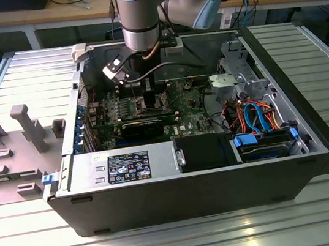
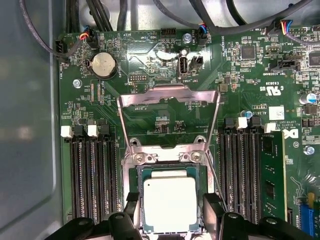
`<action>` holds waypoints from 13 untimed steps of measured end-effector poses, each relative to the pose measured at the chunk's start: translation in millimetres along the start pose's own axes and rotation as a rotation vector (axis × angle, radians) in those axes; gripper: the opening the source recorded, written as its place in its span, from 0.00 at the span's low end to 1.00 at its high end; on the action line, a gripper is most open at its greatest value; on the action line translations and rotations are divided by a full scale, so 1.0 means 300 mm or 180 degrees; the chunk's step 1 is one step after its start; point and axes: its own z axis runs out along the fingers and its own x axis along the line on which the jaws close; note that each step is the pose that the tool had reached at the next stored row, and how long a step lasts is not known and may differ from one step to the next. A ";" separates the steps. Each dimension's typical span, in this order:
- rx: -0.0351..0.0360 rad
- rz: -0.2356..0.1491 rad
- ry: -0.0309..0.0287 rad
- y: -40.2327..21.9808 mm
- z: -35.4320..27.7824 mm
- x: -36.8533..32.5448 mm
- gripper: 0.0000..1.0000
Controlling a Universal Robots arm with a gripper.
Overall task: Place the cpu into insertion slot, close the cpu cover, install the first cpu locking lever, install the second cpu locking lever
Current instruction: 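Place the cpu into insertion slot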
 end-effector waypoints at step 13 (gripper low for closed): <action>0.0007 -0.0077 -0.0012 0.003 -0.001 -0.014 0.16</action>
